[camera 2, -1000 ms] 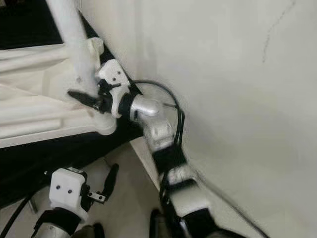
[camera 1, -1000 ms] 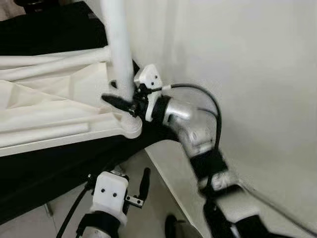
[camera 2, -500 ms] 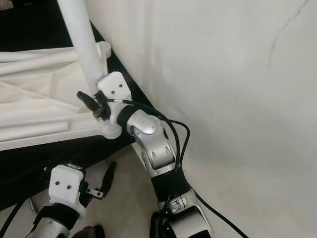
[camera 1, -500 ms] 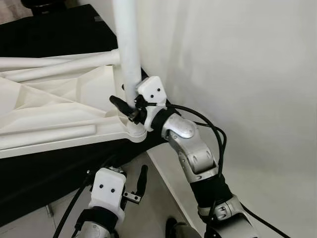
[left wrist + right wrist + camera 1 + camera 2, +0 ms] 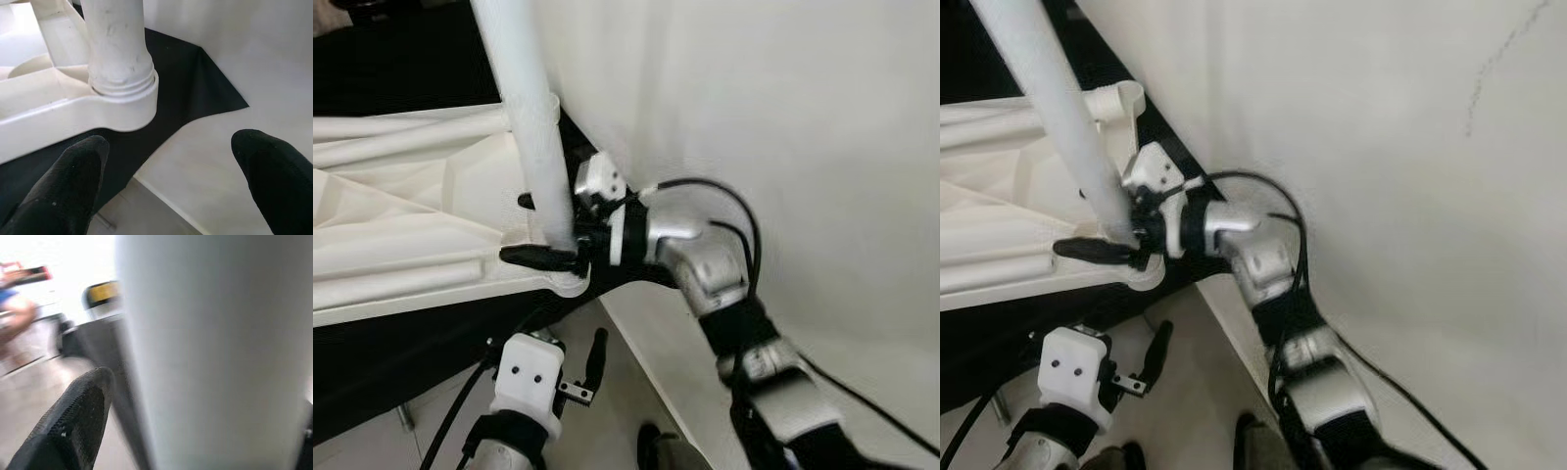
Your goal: Building children table
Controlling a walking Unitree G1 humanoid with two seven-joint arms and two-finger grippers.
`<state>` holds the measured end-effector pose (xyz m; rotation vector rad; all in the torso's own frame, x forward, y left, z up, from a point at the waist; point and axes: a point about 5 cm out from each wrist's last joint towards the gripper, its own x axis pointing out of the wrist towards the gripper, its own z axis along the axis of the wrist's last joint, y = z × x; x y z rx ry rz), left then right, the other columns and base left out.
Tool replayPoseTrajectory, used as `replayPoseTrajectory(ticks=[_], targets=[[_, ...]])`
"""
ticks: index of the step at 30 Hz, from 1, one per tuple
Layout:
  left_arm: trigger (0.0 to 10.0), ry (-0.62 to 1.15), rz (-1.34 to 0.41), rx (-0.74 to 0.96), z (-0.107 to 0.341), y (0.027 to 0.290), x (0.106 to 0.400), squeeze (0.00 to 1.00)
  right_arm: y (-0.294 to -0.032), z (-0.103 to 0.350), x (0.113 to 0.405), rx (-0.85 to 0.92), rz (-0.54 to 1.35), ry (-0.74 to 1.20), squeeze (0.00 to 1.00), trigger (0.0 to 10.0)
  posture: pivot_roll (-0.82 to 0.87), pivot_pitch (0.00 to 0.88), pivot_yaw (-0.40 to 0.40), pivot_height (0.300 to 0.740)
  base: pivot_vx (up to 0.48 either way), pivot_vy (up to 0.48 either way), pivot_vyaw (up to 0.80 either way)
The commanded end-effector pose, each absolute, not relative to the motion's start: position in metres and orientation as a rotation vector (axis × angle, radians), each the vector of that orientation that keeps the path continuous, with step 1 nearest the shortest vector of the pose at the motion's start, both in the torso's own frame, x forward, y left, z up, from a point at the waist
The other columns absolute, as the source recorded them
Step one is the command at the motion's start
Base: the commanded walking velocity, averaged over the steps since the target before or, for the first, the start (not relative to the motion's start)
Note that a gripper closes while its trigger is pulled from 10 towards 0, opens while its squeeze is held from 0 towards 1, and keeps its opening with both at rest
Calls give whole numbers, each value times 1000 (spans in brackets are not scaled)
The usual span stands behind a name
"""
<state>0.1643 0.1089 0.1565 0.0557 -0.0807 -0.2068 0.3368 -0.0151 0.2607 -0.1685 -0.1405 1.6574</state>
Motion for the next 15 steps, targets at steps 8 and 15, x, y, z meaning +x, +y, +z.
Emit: replayPoseTrajectory(ticks=[8,15], targets=[[10000,-64,-208,57,157,108,158,0,-22,262,341,-235,1829,-67,0,0,31,301,-64,740,0,0,0],[10000,-63,-207,55,157,107,159,0,-28,260,348,-261,1752,-64,0,0,19,300,-64,740,0,0,0]])
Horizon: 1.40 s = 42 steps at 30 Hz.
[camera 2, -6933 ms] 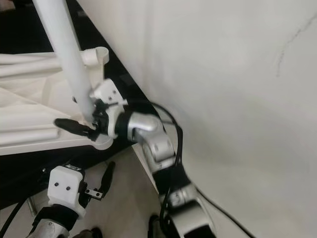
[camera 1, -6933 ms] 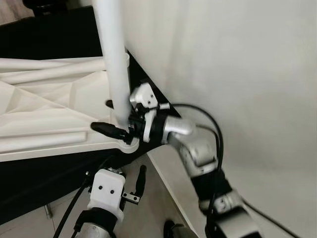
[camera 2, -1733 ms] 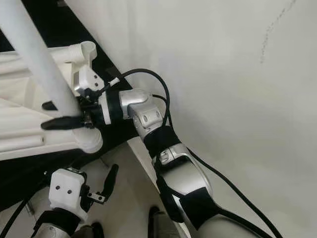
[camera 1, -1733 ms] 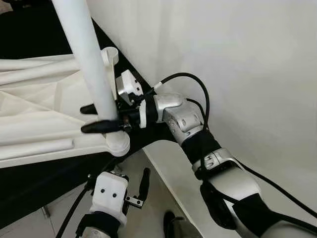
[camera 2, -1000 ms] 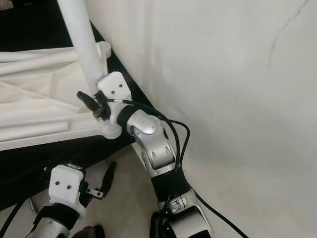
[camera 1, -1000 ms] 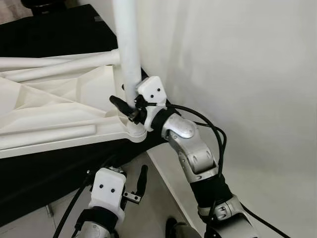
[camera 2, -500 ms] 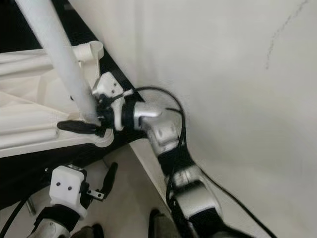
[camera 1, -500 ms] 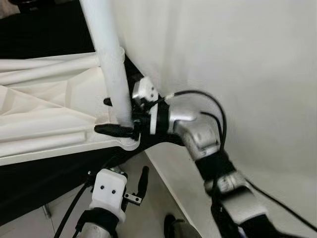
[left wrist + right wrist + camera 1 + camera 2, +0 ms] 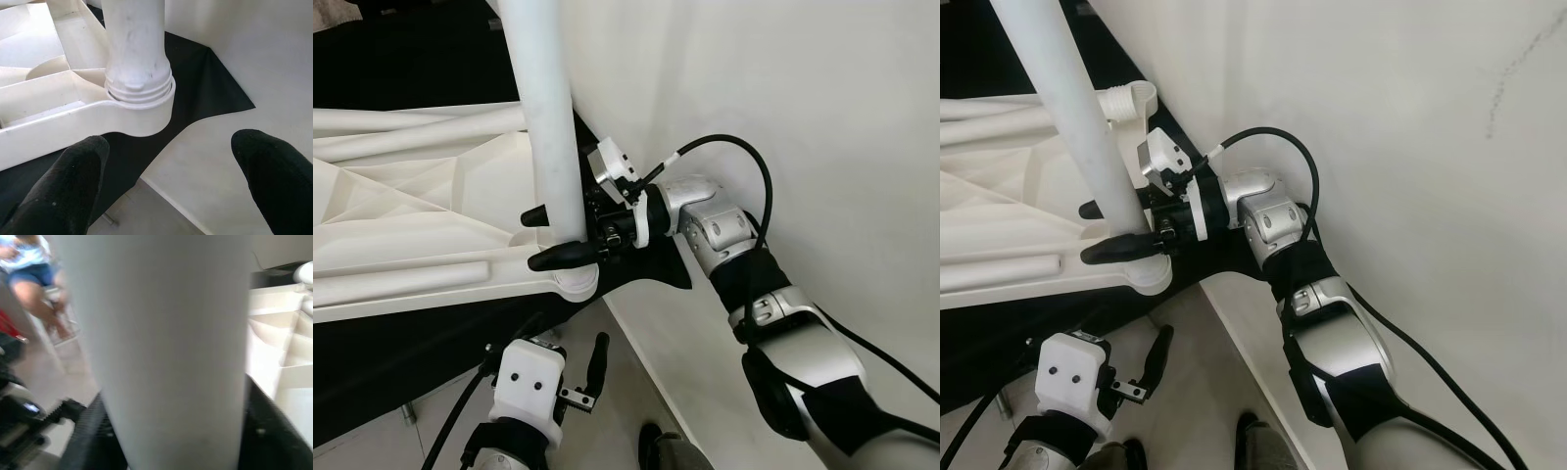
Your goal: Building children table
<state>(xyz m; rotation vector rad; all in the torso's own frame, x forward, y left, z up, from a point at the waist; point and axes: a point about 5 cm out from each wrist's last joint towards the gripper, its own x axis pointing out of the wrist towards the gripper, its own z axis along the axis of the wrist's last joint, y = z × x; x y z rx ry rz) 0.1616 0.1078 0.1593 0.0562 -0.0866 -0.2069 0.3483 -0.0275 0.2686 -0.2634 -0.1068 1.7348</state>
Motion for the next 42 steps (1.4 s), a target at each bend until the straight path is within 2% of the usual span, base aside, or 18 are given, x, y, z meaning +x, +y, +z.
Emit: replayPoseTrajectory(ticks=[1,7,9,10,12,13,15,20,21,22,24,29,30,31,32,36,37,42], targets=[[10000,-64,-208,54,157,107,159,0,-30,259,350,-249,1696,-68,0,0,17,300,-63,740,0,0,0],[10000,-65,-211,52,157,107,160,0,-50,249,355,-182,1477,-83,0,0,-5,294,-56,740,0,0,0],[10000,-65,-211,52,157,107,160,0,-50,249,355,-182,1477,-83,0,0,-5,294,-56,740,0,0,0],[10000,-65,-212,51,156,108,161,0,-56,243,351,-142,1387,-75,0,0,-9,293,-55,740,0,0,0],[10000,-65,-212,51,156,108,161,0,-56,243,351,-142,1387,-75,0,0,-9,293,-55,740,0,0,0],[10000,-65,-215,53,156,109,161,0,-56,224,346,-163,1135,-7,0,0,-6,289,-59,740,0,0,0],[10000,-65,-214,58,156,111,163,0,-48,190,317,-138,733,76,0,0,-5,283,-38,740,0,0,0],[10000,-64,-213,61,155,112,164,0,-38,186,308,-117,672,71,0,0,-12,283,-35,740,0,0,0],[10000,-64,-212,63,155,113,165,0,-24,189,307,-90,675,46,0,0,-9,267,-31,740,0,0,0],[10000,-64,-212,63,155,113,165,0,-24,189,307,-90,675,46,0,0,-9,267,-31,740,0,0,0],[10000,-62,-208,68,153,114,167,0,14,203,317,-55,772,-15,0,0,0,246,-33,740,0,0,0],[10000,-62,-206,70,152,114,167,0,24,210,317,-55,795,-32,0,0,1,245,-34,740,0,0,0],[10000,-62,-201,69,152,114,166,0,28,216,316,-54,796,-36,0,10000,-3,248,-33,740,0,0,0],[10000,-62,-201,68,152,114,166,0,27,219,315,-46,789,-38,0,10000,-3,248,-33,740,0,0,0],[10000,-62,-201,67,152,113,166,0,27,222,313,-20,833,-48,914,10000,-10,250,-36,740,0,0,0],[10000,-62,-203,65,152,113,166,0,26,226,309,4,883,-57,914,10000,-10,250,-36,740,0,0,0],[10000,-63,-208,59,152,111,166,0,19,238,312,-18,1042,-117,1000,10000,-38,246,-49,740,0,0,0],[10000,-65,-210,55,152,109,166,0,10,245,311,-62,1230,-156,1000,10000,-40,249,-50,740,0,0,0]])
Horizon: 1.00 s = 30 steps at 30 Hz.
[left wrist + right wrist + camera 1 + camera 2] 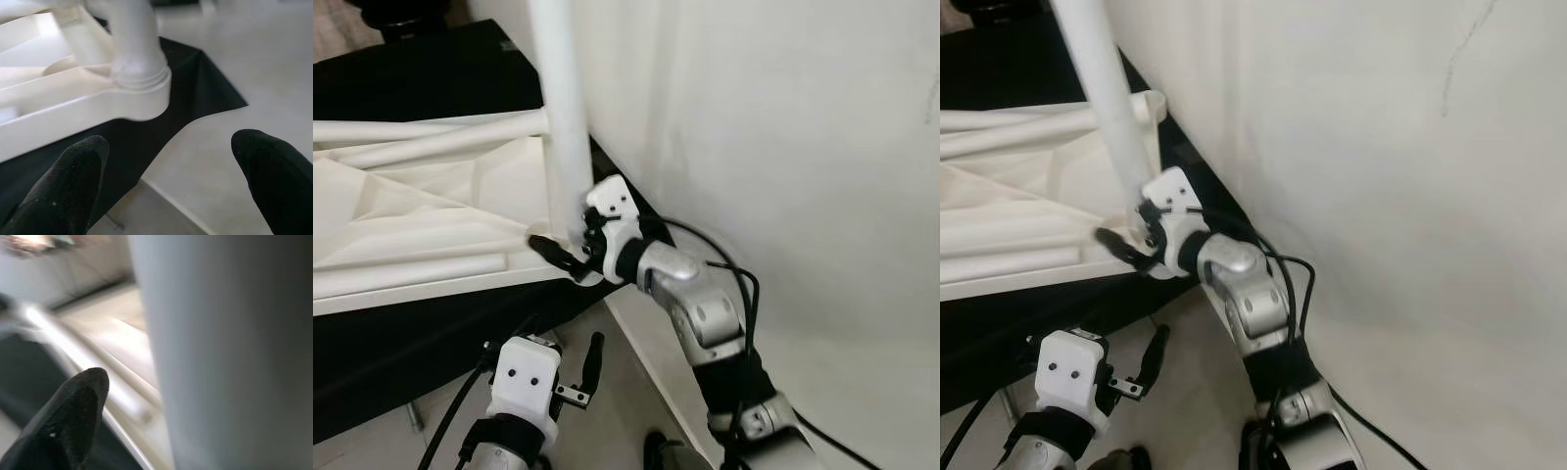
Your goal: Building children table
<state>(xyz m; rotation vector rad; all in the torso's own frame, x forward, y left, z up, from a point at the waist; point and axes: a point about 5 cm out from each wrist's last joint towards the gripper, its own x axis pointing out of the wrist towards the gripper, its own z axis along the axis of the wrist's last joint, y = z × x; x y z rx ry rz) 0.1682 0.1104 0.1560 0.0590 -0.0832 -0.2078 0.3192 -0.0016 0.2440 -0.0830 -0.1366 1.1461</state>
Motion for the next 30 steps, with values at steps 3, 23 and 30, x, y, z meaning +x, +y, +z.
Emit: replayPoseTrajectory(ticks=[3,23,30], targets=[[10000,-67,-210,53,152,109,166,0,-1,246,310,-140,1405,-169,0,10000,-36,253,-49,740,0,0,0],[10000,-63,-211,50,154,110,163,0,-36,250,334,-196,1603,-102,0,0,-26,278,-38,740,0,0,0],[10000,-67,-211,47,154,108,164,0,-57,236,344,-145,1176,-89,0,0,-36,275,-69,740,0,0,0]])
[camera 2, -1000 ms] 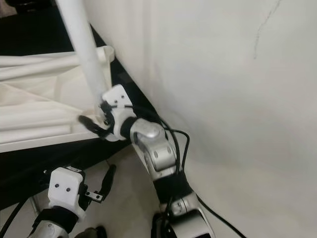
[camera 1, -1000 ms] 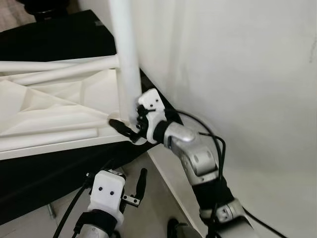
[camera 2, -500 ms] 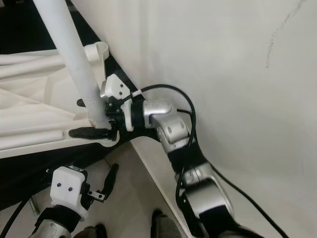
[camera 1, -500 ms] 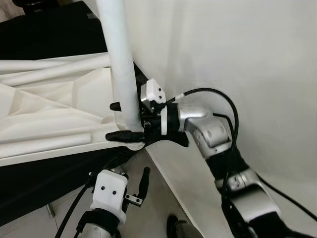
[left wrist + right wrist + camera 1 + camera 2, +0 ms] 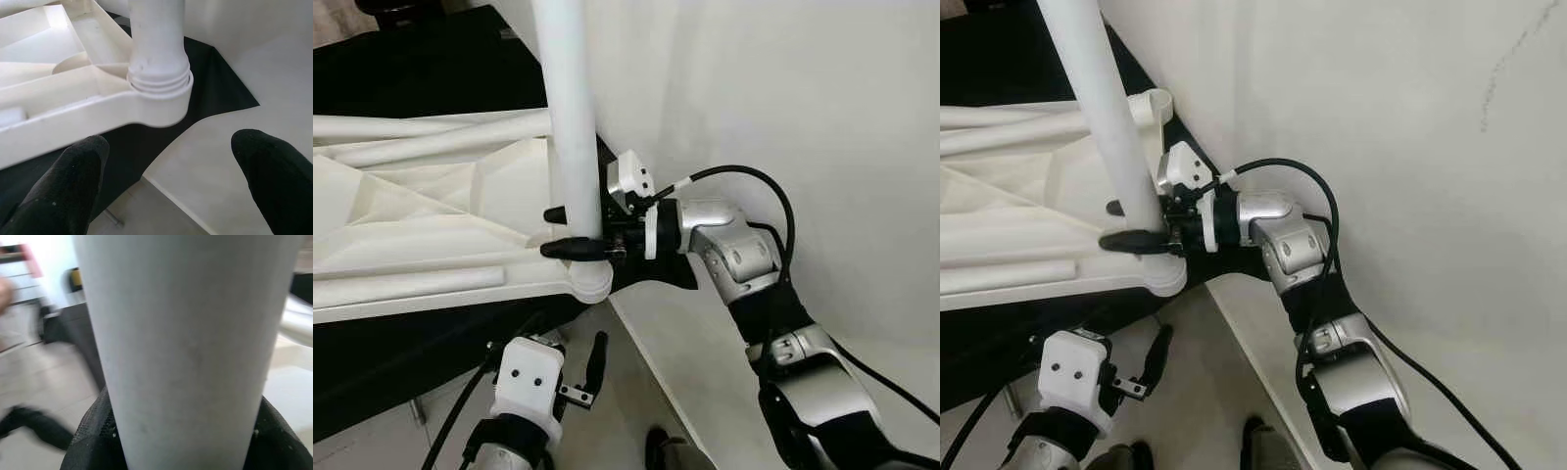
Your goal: Building children table
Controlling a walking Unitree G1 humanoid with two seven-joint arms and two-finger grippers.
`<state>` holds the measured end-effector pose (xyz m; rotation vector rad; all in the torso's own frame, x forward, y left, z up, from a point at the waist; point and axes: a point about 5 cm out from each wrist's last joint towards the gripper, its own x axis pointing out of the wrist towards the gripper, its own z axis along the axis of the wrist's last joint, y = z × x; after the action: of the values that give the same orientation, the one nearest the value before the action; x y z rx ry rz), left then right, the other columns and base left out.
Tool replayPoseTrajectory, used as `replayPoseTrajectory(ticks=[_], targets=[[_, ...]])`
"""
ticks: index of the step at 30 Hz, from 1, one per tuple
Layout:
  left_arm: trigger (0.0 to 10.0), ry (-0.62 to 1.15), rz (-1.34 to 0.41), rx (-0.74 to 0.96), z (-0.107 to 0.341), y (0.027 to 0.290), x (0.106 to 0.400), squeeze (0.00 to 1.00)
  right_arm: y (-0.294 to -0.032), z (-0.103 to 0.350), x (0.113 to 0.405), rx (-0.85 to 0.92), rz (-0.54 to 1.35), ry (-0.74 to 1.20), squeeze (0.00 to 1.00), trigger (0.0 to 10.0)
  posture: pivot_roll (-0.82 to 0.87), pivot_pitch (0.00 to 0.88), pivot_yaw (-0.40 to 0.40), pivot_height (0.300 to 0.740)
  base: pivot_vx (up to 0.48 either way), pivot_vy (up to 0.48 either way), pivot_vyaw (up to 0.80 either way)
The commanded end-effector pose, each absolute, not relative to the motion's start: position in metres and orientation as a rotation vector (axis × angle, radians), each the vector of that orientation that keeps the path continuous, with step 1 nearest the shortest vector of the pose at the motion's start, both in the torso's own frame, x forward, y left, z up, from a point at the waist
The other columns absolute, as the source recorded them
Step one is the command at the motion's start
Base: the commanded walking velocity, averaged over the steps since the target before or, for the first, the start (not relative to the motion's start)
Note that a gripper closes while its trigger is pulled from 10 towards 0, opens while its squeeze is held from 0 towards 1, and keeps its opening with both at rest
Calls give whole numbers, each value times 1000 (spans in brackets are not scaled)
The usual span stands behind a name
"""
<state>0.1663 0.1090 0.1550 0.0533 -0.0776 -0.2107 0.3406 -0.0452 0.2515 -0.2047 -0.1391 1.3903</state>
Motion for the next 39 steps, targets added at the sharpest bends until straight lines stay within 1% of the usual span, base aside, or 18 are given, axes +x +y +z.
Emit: replayPoseTrajectory(ticks=[1,2,4,8,9,16,17,18,21,22,23,24,29,33,34,35,36,39], targets=[[10000,-68,-210,47,154,108,164,0,-60,230,341,-115,1069,-80,0,0,-36,275,-69,740,0,0,0],[10000,-68,-210,47,154,108,164,0,-60,230,341,-115,1069,-80,0,0,-36,275,-69,740,0,0,0],[10000,-69,-206,48,154,110,164,0,-71,204,329,-116,550,-33,0,0,-32,276,-71,740,0,0,0],[10000,-71,-205,51,155,110,165,0,-56,183,300,-139,527,-13,0,0,-11,277,-55,740,0,0,0],[10000,-70,-204,55,154,111,165,0,-43,181,295,-110,597,-8,0,0,-5,264,-48,740,0,0,0],[10000,-67,-197,61,152,112,167,0,-24,191,307,-92,707,-33,0,0,-7,248,-57,740,0,0,0],[10000,-68,-196,61,152,112,167,0,-22,194,307,-93,710,-33,0,1020,-6,248,-61,740,0,0,0],[10000,-69,-194,61,152,112,167,0,-19,197,307,-89,727,-41,0,10000,-6,247,-60,740,0,0,0],[10000,-70,-192,62,152,112,166,0,-13,201,305,-63,767,-45,0,10000,-6,248,-55,740,0,0,0],[10000,-70,-193,62,152,112,166,0,-7,206,302,-10,881,-56,0,10000,-6,250,-55,740,0,0,0],[10000,-70,-193,62,152,112,166,0,-7,206,302,-10,881,-56,0,10000,-6,250,-55,740,0,0,0],[10000,-69,-195,61,153,112,166,0,-4,213,301,14,997,-80,1000,10000,-5,256,-50,740,0,0,0],[10000,-70,-199,59,154,111,166,0,-6,224,305,13,1175,-128,1000,10000,-3,260,-52,740,0,0,0],[10000,-69,-200,57,155,110,164,0,-20,246,326,-115,1317,-225,1000,10000,1,271,-58,740,0,0,0],[10000,-69,-200,56,155,110,164,0,-21,249,328,-112,1373,-217,851,10000,7,276,-59,740,0,0,0],[10000,-68,-199,56,155,110,163,0,-22,251,329,-116,1430,-205,216,10000,7,276,-59,740,0,0,0],[10000,-68,-199,56,155,109,163,0,-23,252,328,-127,1491,-199,0,10000,15,281,-59,740,0,0,0],[10000,-67,-198,56,155,110,162,0,-24,253,329,-133,1534,-189,0,10000,15,283,-57,740,0,0,0]])
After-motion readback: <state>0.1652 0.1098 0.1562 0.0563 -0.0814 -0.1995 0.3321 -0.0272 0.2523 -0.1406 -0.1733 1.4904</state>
